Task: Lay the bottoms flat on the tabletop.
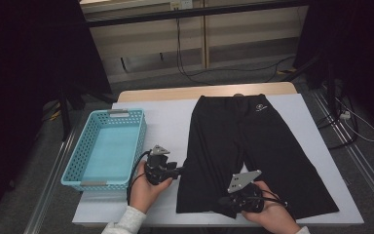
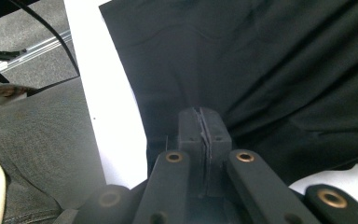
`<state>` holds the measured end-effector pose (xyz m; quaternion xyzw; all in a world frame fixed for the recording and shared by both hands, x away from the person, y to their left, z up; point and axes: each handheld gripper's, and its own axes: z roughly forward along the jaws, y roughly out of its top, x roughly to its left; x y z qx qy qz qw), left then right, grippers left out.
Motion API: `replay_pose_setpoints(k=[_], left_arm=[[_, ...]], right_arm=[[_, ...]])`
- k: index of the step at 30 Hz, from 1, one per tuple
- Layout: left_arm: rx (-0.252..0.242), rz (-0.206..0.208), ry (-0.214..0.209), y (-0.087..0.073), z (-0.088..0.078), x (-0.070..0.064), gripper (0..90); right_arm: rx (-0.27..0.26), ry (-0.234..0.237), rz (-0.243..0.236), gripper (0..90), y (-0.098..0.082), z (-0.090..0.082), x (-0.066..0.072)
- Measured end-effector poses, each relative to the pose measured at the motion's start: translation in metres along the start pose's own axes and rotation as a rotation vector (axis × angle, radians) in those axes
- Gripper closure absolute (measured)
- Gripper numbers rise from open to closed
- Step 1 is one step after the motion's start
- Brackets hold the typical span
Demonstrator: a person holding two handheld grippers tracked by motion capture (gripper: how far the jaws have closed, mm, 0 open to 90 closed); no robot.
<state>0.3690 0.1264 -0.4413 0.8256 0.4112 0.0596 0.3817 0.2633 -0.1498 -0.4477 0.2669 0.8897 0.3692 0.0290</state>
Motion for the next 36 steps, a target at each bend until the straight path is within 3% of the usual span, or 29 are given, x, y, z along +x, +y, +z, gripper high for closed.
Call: replay_pose_setpoints(k=[4, 5, 10, 12, 17, 21, 23, 25, 29, 33, 36], left_arm=[[0.02, 0.001, -0.018, 0.003, 0.014, 0.002, 62.5], [0.018, 0.006, -0.004, 0.003, 0.015, 0.001, 64.2], [0.067, -0.019, -0.031, 0.007, 0.017, -0.002, 89.0], [0.076, -0.026, -0.02, 0.008, 0.015, -0.002, 90.0], [0.054, -0.095, -0.027, 0.01, 0.001, 0.007, 90.0], [0.008, -0.11, 0.009, 0.011, 0.001, 0.008, 87.1], [-0.014, -0.104, 0.012, 0.014, 0.003, 0.01, 75.7], [-0.032, -0.094, 0.025, 0.018, 0.008, 0.009, 69.8], [-0.021, -0.075, 0.017, 0.028, 0.024, 0.003, 60.0], [0.003, -0.08, 0.031, 0.034, 0.042, 0.003, 55.8], [0.012, -0.067, 0.042, 0.037, 0.048, 0.002, 67.2]], right_arm=[[-0.002, 0.001, 0.004, 89.6, 0.0, 0.0, 0.0], [-0.002, 0.001, 0.005, 89.5, -0.001, 0.0, 0.0], [-0.002, 0.001, 0.006, 89.6, -0.001, 0.0, 0.0], [-0.002, 0.0, 0.005, 89.6, 0.0, 0.0, 0.0], [0.005, -0.001, -0.003, 89.7, -0.001, -0.001, 0.0], [0.004, 0.006, 0.001, 89.7, -0.001, -0.002, -0.001], [0.007, 0.007, -0.001, 89.7, -0.001, -0.002, -0.001], [0.007, 0.007, -0.001, 89.7, -0.001, -0.002, -0.001], [0.005, 0.009, 0.003, 89.6, -0.001, -0.002, -0.001], [0.004, 0.012, 0.004, 89.6, -0.002, -0.002, -0.002], [0.001, 0.009, 0.006, 89.6, -0.002, -0.002, -0.001]])
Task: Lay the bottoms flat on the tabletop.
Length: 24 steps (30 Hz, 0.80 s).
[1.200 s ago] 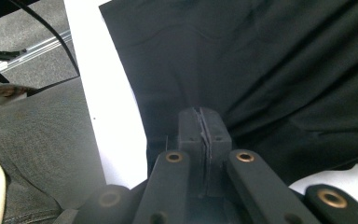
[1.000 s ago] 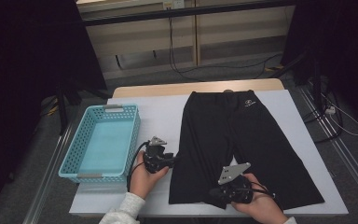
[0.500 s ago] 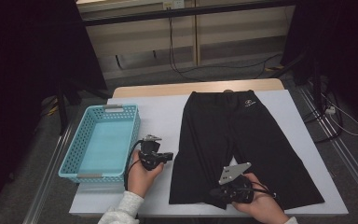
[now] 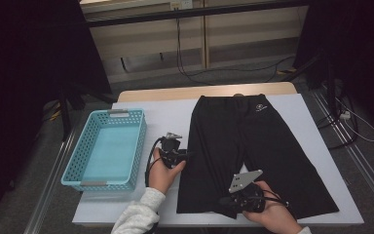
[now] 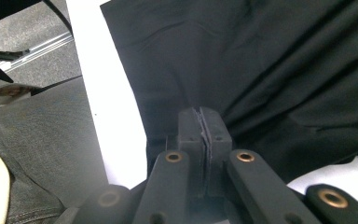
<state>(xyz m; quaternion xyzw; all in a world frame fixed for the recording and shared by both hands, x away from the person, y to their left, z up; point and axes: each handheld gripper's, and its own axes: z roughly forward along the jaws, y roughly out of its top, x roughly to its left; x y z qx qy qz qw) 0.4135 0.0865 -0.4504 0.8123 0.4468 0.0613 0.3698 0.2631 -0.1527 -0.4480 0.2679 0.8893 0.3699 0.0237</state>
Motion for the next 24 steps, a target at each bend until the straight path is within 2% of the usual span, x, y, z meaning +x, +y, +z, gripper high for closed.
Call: replay_pose_setpoints(k=[1, 2, 4, 5, 8, 11, 14, 18, 21, 23, 24], left_arm=[[0.018, 0.016, 0.011, 0.002, 0.001, 0.0, 74.3], [0.019, 0.009, 0.019, 0.003, 0.002, 0.0, 80.9], [0.038, -0.02, -0.003, 0.006, 0.002, 0.004, 87.4], [0.043, -0.015, 0.005, 0.008, 0.001, 0.005, 87.9], [0.025, -0.037, 0.007, 0.013, -0.005, 0.012, 88.8], [0.006, -0.073, -0.004, 0.014, -0.01, 0.021, 88.8], [0.001, -0.076, 0.004, 0.013, -0.01, 0.024, 88.8], [0.012, -0.083, -0.011, 0.01, -0.01, 0.027, 87.2], [-0.007, -0.076, 0.016, 0.006, -0.01, 0.027, 75.4], [-0.012, -0.08, 0.001, 0.003, -0.013, 0.026, 71.0], [-0.012, -0.066, 0.004, 0.002, -0.016, 0.024, 66.6]], right_arm=[[0.0, -0.001, 0.0, 89.6, 0.0, 0.0, 0.0], [0.0, 0.0, 0.001, 89.6, 0.0, 0.0, 0.0], [0.0, 0.0, 0.002, 89.6, 0.0, 0.0, 0.0], [0.0, -0.001, 0.002, 89.6, 0.0, 0.0, 0.0], [0.001, -0.001, -0.003, 89.6, 0.0, 0.0, 0.001], [0.001, 0.001, 0.0, 89.6, 0.0, 0.0, 0.0], [-0.006, 0.004, 0.007, 89.0, 0.0, 0.0, 0.0], [-0.001, 0.011, 0.004, 85.2, 0.001, -0.001, 0.002], [-0.038, -0.041, 0.025, 80.1, 0.002, -0.01, -0.003], [-0.081, -0.094, 0.067, 73.8, 0.0, -0.019, -0.011], [-0.099, -0.125, 0.096, 71.8, -0.001, -0.023, -0.015]])
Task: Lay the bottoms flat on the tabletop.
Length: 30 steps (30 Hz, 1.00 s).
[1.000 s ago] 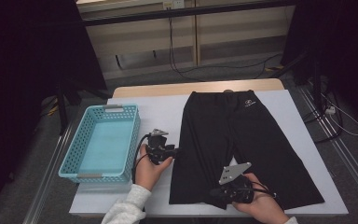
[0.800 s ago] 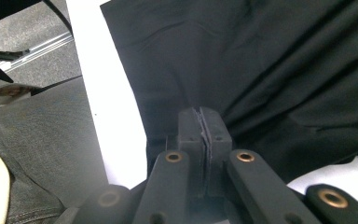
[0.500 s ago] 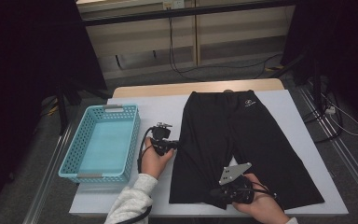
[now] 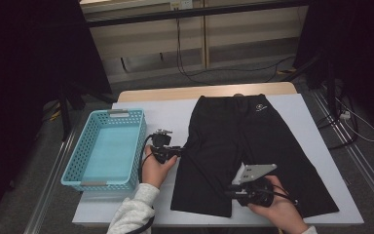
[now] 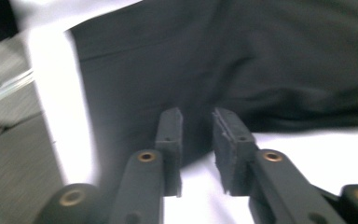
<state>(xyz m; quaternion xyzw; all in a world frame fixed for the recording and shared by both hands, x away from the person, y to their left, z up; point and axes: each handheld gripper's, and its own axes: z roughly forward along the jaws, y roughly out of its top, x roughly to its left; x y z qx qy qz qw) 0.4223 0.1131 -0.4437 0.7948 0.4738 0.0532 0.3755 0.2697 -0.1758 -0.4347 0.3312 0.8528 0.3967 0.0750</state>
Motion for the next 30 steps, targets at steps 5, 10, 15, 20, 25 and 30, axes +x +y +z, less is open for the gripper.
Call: replay_pose_setpoints(k=[5, 10, 15, 20, 25, 30], left_arm=[[0.016, 0.046, 0.004, -0.006, -0.006, -0.006, 57.6], [0.039, 0.069, 0.007, -0.013, -0.01, -0.008, 54.6], [0.057, 0.069, 0.009, -0.018, -0.014, -0.006, 57.3], [0.065, 0.066, -0.016, -0.02, -0.015, -0.008, 58.6], [0.078, 0.068, -0.035, -0.022, -0.015, -0.013, 59.1], [0.093, 0.07, -0.052, -0.023, -0.013, -0.018, 65.6]], right_arm=[[-0.045, -0.092, 0.055, 66.4, -0.002, -0.004, -0.012], [-0.022, -0.102, 0.058, 59.7, 0.004, 0.01, -0.01], [0.034, -0.127, 0.09, 70.3, 0.004, 0.022, -0.013], [0.039, -0.093, 0.118, 88.7, 0.001, 0.021, -0.018], [0.054, -0.052, 0.129, 88.9, -0.004, 0.011, -0.018], [0.052, -0.058, 0.15, 87.5, -0.012, 0.004, -0.021]])
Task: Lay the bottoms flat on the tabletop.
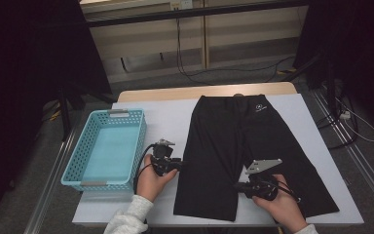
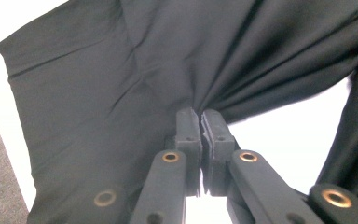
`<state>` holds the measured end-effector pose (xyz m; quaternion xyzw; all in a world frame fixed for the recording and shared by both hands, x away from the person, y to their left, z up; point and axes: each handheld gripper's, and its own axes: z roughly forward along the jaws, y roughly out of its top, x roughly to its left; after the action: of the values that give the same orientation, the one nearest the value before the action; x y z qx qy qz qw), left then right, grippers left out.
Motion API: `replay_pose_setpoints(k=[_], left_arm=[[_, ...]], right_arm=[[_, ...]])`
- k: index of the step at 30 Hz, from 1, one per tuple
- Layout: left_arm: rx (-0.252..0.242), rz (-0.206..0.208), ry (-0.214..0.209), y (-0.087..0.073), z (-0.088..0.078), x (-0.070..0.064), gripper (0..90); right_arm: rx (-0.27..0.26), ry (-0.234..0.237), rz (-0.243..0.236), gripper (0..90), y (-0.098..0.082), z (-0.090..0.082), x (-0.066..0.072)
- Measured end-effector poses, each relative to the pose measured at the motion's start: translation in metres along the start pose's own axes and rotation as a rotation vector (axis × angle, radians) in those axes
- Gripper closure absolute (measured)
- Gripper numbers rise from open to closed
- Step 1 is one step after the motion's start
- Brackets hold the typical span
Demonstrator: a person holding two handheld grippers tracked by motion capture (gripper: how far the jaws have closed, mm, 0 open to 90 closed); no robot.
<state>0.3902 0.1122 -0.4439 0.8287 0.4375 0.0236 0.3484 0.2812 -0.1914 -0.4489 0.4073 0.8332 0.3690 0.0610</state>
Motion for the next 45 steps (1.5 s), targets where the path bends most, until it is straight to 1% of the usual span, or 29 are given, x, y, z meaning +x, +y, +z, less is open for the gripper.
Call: replay_pose_setpoints(k=[4, 6, 8, 10, 11, 13, 14, 15, 16, 17, 18, 19, 20, 22, 23, 25, 28, 31, 33, 34, 36, 37, 38, 41, 45], left_arm=[[0.014, 0.017, 0.004, 0.0, 0.001, -0.004, 76.9], [0.025, 0.009, -0.002, 0.0, 0.001, -0.003, 84.7], [0.035, -0.008, -0.005, 0.0, -0.001, -0.001, 88.7], [0.044, -0.013, 0.005, 0.001, -0.004, 0.001, 89.3], [0.043, -0.025, -0.002, 0.001, -0.005, 0.002, 89.3], [0.046, -0.029, 0.003, 0.001, -0.007, 0.002, 89.3], [0.043, -0.031, 0.003, 0.001, -0.007, 0.001, 89.4], [0.053, -0.023, 0.006, 0.001, -0.008, 0.002, 89.3], [0.058, -0.027, 0.007, 0.001, -0.009, 0.002, 89.4], [0.052, -0.033, 0.006, 0.001, -0.009, 0.003, 89.4], [0.055, -0.037, 0.013, 0.001, -0.011, 0.003, 89.4], [0.058, -0.036, 0.019, 0.0, -0.012, 0.004, 89.4], [0.052, -0.04, 0.017, 0.0, -0.012, 0.005, 89.4], [0.061, -0.048, 0.021, -0.001, -0.011, 0.007, 89.3], [0.064, -0.05, 0.015, -0.002, -0.01, 0.008, 89.2], [0.069, -0.051, 0.014, -0.002, -0.009, 0.009, 88.4], [0.068, -0.054, 0.006, -0.002, -0.009, 0.009, 87.4], [0.07, -0.048, 0.004, -0.002, -0.009, 0.008, 87.4], [0.068, -0.051, 0.001, -0.002, -0.008, 0.008, 87.6], [0.067, -0.052, 0.0, -0.002, -0.008, 0.008, 87.7], [0.068, -0.052, -0.008, -0.002, -0.008, 0.007, 87.7], [0.068, -0.049, -0.006, -0.002, -0.008, 0.007, 87.7], [0.067, -0.047, -0.005, -0.002, -0.008, 0.007, 87.7], [0.062, -0.051, -0.015, -0.001, -0.008, 0.006, 87.9], [0.053, -0.056, -0.028, 0.0, -0.009, 0.006, 88.2]], right_arm=[[0.0, 0.001, -0.01, 85.1, 0.0, 0.001, 0.001], [0.001, 0.002, -0.018, 84.5, 0.0, 0.002, 0.002], [0.0, 0.001, -0.019, 83.4, 0.001, 0.002, 0.003], [-0.002, 0.001, -0.022, 83.0, 0.001, 0.002, 0.003], [-0.004, 0.0, -0.021, 82.2, 0.001, 0.002, 0.003], [-0.002, 0.004, -0.021, 81.8, 0.001, 0.002, 0.003], [0.001, 0.003, -0.021, 80.9, 0.001, 0.002, 0.003], [0.002, 0.004, -0.022, 79.4, 0.001, 0.002, 0.003], [0.002, 0.003, -0.026, 78.6, 0.001, 0.002, 0.003], [0.001, -0.002, -0.031, 76.8, 0.001, 0.002, 0.004], [-0.002, -0.006, -0.034, 75.0, 0.001, 0.002, 0.004], [-0.003, -0.005, -0.035, 74.4, 0.001, 0.002, 0.004], [-0.003, -0.001, -0.036, 73.5, 0.001, 0.002, 0.004], [0.0, -0.006, -0.032, 71.3, 0.001, 0.003, 0.004], [-0.002, -0.006, -0.03, 69.9, 0.001, 0.003, 0.004], [-0.003, -0.01, -0.024, 66.2, 0.001, 0.003, 0.004], [-0.003, -0.009, -0.021, 65.0, 0.001, 0.003, 0.004], [0.004, 0.008, -0.021, 66.2, 0.001, 0.004, 0.007], [0.01, 0.019, -0.028, 69.3, 0.002, 0.005, 0.01], [0.008, 0.017, -0.026, 72.1, 0.002, 0.006, 0.012], [0.013, 0.006, -0.023, 80.5, 0.003, 0.007, 0.013], [0.014, 0.022, -0.02, 85.8, 0.003, 0.008, 0.013], [0.017, 0.039, -0.019, 88.3, 0.003, 0.008, 0.013], [0.027, 0.049, -0.029, 89.8, 0.004, 0.007, 0.015], [0.035, 0.076, -0.017, 89.8, 0.002, 0.004, 0.015]])
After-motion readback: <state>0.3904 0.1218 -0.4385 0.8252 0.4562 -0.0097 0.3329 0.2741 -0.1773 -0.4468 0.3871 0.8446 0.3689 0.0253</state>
